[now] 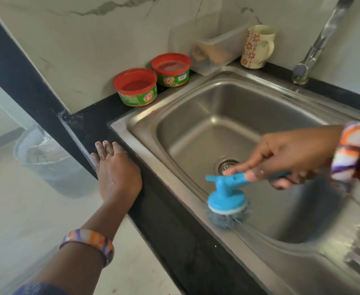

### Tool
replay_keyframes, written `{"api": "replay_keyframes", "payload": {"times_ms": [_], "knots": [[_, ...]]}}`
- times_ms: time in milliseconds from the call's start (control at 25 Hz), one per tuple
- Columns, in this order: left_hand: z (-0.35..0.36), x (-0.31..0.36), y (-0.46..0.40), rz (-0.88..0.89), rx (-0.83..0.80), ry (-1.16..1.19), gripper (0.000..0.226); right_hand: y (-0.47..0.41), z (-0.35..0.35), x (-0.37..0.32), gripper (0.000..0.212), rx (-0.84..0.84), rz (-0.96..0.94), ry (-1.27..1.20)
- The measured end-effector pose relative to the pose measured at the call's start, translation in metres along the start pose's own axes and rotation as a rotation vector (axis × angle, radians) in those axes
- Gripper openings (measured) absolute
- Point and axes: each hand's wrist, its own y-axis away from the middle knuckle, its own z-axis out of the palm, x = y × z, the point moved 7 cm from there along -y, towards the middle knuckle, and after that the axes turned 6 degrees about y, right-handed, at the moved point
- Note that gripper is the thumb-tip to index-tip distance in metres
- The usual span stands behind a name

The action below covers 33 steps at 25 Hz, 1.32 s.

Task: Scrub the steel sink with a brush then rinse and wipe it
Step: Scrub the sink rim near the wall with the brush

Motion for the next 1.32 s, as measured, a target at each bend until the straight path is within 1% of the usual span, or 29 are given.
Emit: {"api": "replay_keyframes", "payload": {"times_ms": [40,120,160,200,240,280,320,360,400,440,520,560,600,640,760,800,840,880,920,960,1000,1040,1080,1120,1160,1200,1240,1320], "knots": [[0.000,0.000,0.000,0.002,0.001,0.005,0.048,-0.014,-0.015,-0.007,0.036,0.092,-0.060,0.012],[-0.001,-0.001,-0.001,-0.009,0.000,0.019,0.048,-0.057,-0.051,-0.042,0.035,0.346,-0.194,0.027],[-0.001,-0.001,-0.001,-0.013,0.000,0.013,0.047,-0.080,-0.061,-0.062,0.036,0.424,-0.242,0.002],[-0.001,0.000,-0.001,-0.012,0.004,-0.001,0.047,-0.098,-0.064,-0.076,0.036,0.479,-0.311,0.039],[-0.001,0.000,-0.001,-0.007,0.010,-0.015,0.046,-0.112,-0.063,-0.086,0.037,0.497,-0.355,0.095],[-0.001,0.001,-0.001,-0.005,0.014,-0.020,0.046,-0.115,-0.061,-0.089,0.037,0.501,-0.356,0.130],[-0.001,0.000,-0.001,-0.007,0.015,-0.018,0.046,-0.111,-0.060,-0.089,0.036,0.491,-0.331,0.114],[-0.001,-0.001,-0.001,-0.012,0.015,-0.009,0.046,-0.098,-0.059,-0.086,0.035,0.458,-0.308,0.148],[-0.002,-0.002,-0.001,-0.014,0.013,0.001,0.046,-0.076,-0.056,-0.076,0.033,0.407,-0.291,0.187],[-0.002,-0.002,-0.001,-0.015,0.009,0.008,0.046,-0.050,-0.048,-0.061,0.033,0.313,-0.259,0.220],[0.000,-0.001,-0.001,-0.018,0.007,0.012,0.047,-0.009,-0.033,-0.016,0.035,0.154,-0.154,0.199],[0.000,-0.001,-0.001,-0.019,0.008,0.008,0.047,0.000,-0.025,-0.003,0.035,0.126,-0.100,0.167],[-0.001,0.000,-0.001,-0.020,0.007,0.004,0.047,-0.002,-0.020,0.000,0.035,0.153,-0.103,0.211],[-0.001,0.000,-0.001,-0.023,0.004,-0.001,0.047,-0.014,-0.022,-0.008,0.034,0.235,-0.150,0.287],[-0.002,0.000,-0.003,-0.031,0.006,-0.023,0.045,-0.071,-0.055,-0.062,0.033,0.609,-0.293,0.473],[-0.002,0.000,-0.003,-0.030,0.005,-0.032,0.045,-0.087,-0.060,-0.077,0.035,0.684,-0.389,0.524],[-0.002,0.001,-0.003,-0.026,0.006,-0.040,0.044,-0.105,-0.067,-0.087,0.037,0.701,-0.439,0.491],[-0.002,0.001,-0.003,-0.024,0.010,-0.045,0.044,-0.110,-0.076,-0.096,0.038,0.704,-0.439,0.458],[-0.002,0.001,-0.003,-0.023,0.015,-0.049,0.043,-0.111,-0.081,-0.102,0.038,0.692,-0.353,0.430],[-0.002,0.000,-0.003,-0.024,0.022,-0.053,0.043,-0.105,-0.073,-0.101,0.036,0.627,-0.297,0.462],[-0.002,-0.002,-0.004,-0.026,0.025,-0.058,0.044,-0.096,-0.065,-0.093,0.032,0.549,-0.320,0.493],[-0.001,-0.003,-0.003,-0.030,0.023,-0.059,0.045,-0.077,-0.051,-0.076,0.025,0.416,-0.346,0.503],[0.000,-0.003,-0.003,-0.031,0.019,-0.051,0.046,-0.053,-0.039,-0.059,0.024,0.269,-0.316,0.444],[0.001,-0.003,-0.004,-0.032,0.017,-0.037,0.047,-0.033,-0.026,-0.043,0.030,0.100,-0.233,0.339],[0.001,-0.003,-0.004,-0.034,0.019,-0.025,0.047,-0.023,-0.020,-0.029,0.032,0.024,-0.145,0.282],[0.000,-0.003,-0.005,-0.034,0.021,-0.017,0.047,-0.024,-0.021,-0.021,0.028,0.035,-0.096,0.305],[0.000,-0.004,-0.006,-0.034,0.018,-0.012,0.047,-0.035,-0.028,-0.019,0.026,0.136,-0.107,0.389],[-0.001,-0.002,-0.003,-0.029,0.005,-0.004,0.047,-0.092,-0.041,-0.029,0.032,0.363,-0.132,0.532]]}}
